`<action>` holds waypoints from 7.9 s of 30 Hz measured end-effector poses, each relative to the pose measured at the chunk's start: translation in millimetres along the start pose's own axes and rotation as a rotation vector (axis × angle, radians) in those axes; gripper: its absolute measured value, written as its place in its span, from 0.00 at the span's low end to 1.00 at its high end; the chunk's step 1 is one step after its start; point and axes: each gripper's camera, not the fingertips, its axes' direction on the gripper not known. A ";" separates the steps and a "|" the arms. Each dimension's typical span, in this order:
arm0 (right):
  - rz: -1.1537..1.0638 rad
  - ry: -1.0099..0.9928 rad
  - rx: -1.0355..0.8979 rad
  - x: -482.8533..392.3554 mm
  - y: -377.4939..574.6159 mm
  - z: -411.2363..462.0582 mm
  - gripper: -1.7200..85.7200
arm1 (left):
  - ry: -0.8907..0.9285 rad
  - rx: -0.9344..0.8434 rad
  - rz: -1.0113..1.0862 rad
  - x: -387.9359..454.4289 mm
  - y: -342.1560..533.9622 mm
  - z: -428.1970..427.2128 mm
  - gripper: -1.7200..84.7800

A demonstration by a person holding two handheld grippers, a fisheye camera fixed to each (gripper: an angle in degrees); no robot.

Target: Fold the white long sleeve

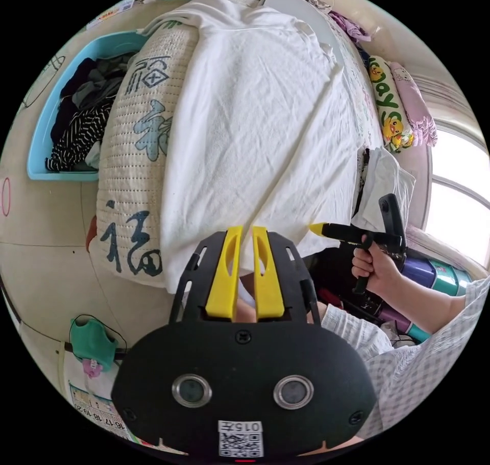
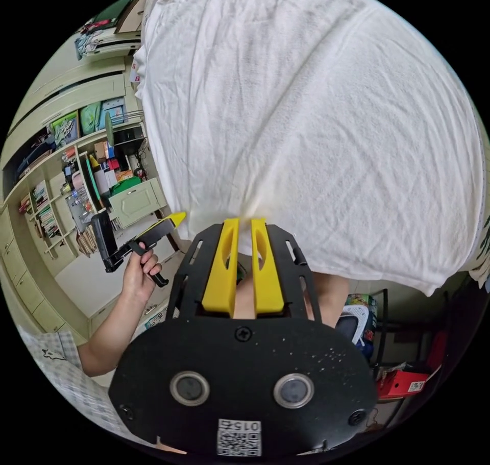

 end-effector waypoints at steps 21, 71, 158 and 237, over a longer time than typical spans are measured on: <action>-0.060 0.083 -0.305 -22.1 -93.3 77.2 0.02 | 0.031 0.024 -0.071 -12.0 15.7 116.6 0.02; -0.410 0.234 0.197 -349.9 -405.2 140.5 0.03 | 1.091 0.459 -0.586 -508.9 -263.9 449.7 0.16; 0.028 -0.004 0.346 -123.2 51.2 -147.4 0.03 | 0.397 0.158 -0.056 60.6 -202.0 204.9 0.12; 0.439 0.191 0.162 -47.8 220.0 -287.1 0.11 | 0.820 0.469 -0.405 -204.2 -123.3 255.6 0.01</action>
